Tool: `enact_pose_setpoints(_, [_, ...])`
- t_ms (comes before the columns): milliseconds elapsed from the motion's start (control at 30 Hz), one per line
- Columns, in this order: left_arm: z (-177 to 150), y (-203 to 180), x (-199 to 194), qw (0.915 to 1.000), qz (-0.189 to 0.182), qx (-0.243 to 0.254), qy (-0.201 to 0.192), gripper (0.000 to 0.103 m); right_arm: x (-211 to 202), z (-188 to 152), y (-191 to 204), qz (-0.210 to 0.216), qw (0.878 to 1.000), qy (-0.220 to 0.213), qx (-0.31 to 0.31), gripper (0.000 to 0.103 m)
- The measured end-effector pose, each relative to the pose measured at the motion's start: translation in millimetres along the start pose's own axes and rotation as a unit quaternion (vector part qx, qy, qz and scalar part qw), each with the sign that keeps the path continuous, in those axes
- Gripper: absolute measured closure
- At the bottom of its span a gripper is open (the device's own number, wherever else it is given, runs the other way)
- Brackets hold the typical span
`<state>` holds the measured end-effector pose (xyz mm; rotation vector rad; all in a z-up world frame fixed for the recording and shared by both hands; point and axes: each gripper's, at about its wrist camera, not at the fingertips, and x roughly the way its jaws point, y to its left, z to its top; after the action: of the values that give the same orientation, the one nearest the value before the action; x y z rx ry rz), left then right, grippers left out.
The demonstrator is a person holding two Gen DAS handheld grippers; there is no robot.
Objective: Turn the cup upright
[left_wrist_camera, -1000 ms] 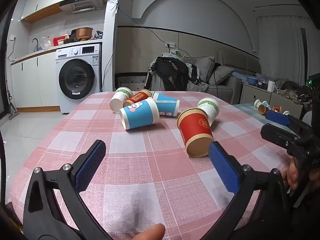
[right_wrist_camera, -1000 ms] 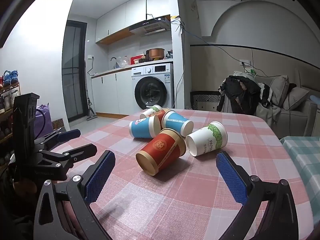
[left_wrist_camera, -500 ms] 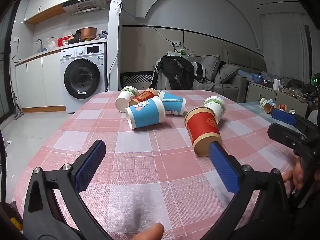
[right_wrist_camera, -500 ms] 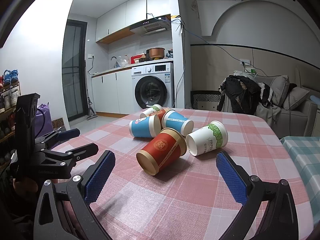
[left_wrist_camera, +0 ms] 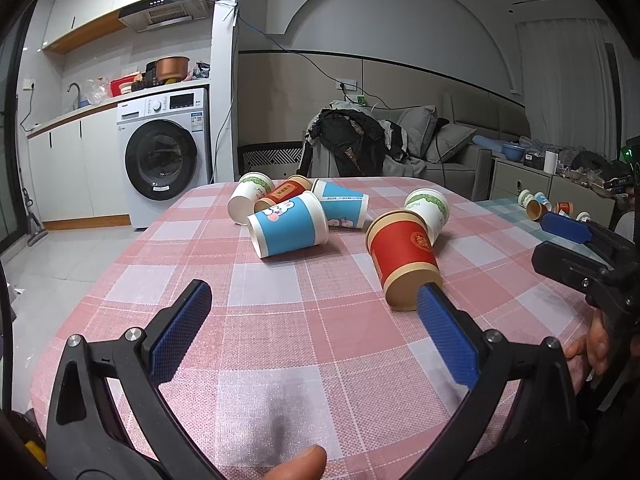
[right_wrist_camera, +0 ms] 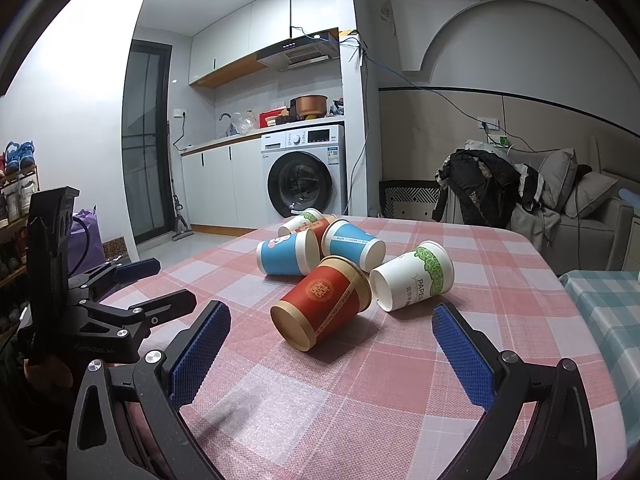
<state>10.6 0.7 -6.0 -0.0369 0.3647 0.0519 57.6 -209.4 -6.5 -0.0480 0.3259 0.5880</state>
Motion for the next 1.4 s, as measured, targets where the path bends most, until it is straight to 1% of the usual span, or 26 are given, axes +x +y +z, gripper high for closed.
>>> enact_pose_setpoints(67, [0,0,-3,1.0,-0.006,-0.001,-0.001,0.001,-2,3,0,-0.001,1.0,0.001,-0.001,0.0])
enact_pose_setpoints(267, [4,-8,-9,0.9999,-0.007,0.006,-0.011,0.001,-5,5,2,-0.011,1.0,0.001,-0.011,0.0])
enact_pose_setpoints(367, [6,-9,-10,0.9999,-0.012,-0.002,-0.011,0.001,-5,7,1,-0.016,1.0,0.005,-0.013,0.0])
enact_pose_setpoints(467, [10,-8,-13,0.9995,-0.016,-0.017,-0.019,0.001,-3,8,-1,-0.023,1.0,0.012,-0.01,0.0])
enact_pose_setpoints(533, [13,-8,-13,0.9995,-0.019,-0.019,-0.013,0.001,-1,10,-4,-0.022,1.0,0.014,0.0,0.0])
enact_pose_setpoints(633, [17,-12,-12,0.9999,-0.013,-0.007,-0.006,0.001,-5,12,-12,-0.003,0.999,-0.005,0.035,0.0])
enact_pose_setpoints(700, [19,-16,-12,0.9999,-0.014,0.001,-0.003,0.001,-6,14,-17,0.009,0.998,-0.005,0.055,0.0])
enact_pose_setpoints(733, [20,-18,-11,0.9998,-0.019,0.004,0.0,0.001,-6,16,-18,0.005,0.999,0.001,0.054,0.0])
enact_pose_setpoints(767, [20,-21,-11,0.9997,-0.023,0.008,0.005,0.001,-6,17,-20,-0.01,0.999,0.005,0.045,0.0])
enact_pose_setpoints(867, [23,-28,-8,0.9995,-0.019,0.023,0.006,0.001,-6,19,-25,-0.038,0.998,0.01,0.043,0.0])
enact_pose_setpoints(933, [25,-33,-3,0.9991,-0.027,0.028,0.02,0.001,-4,18,-36,-0.042,0.997,0.018,0.06,0.0])
enact_pose_setpoints(967, [27,-36,0,0.9985,-0.039,0.028,0.028,0.001,-3,17,-41,-0.045,0.996,0.024,0.067,0.0])
enact_pose_setpoints(1000, [28,-38,3,0.9983,-0.043,0.028,0.029,0.001,-2,17,-44,-0.045,0.996,0.028,0.069,0.0])
enact_pose_setpoints(1100, [31,-46,9,0.9982,-0.042,0.034,0.026,0.001,-1,16,-47,-0.059,0.996,0.035,0.062,0.0])
enact_pose_setpoints(1167, [34,-50,15,0.998,-0.039,0.041,0.028,0.001,-1,16,-48,-0.058,0.996,0.038,0.063,0.0])
enact_pose_setpoints(1233, [36,-54,26,0.9979,-0.031,0.044,0.037,0.001,2,16,-47,-0.061,0.995,0.047,0.06,0.0])
enact_pose_setpoints(1333, [38,-56,39,0.9973,-0.035,0.039,0.052,0.001,7,15,-48,-0.061,0.994,0.062,0.059,0.0])
enact_pose_setpoints(1400, [39,-58,50,0.9966,-0.025,0.045,0.064,0.001,8,15,-50,-0.058,0.994,0.067,0.064,0.0])
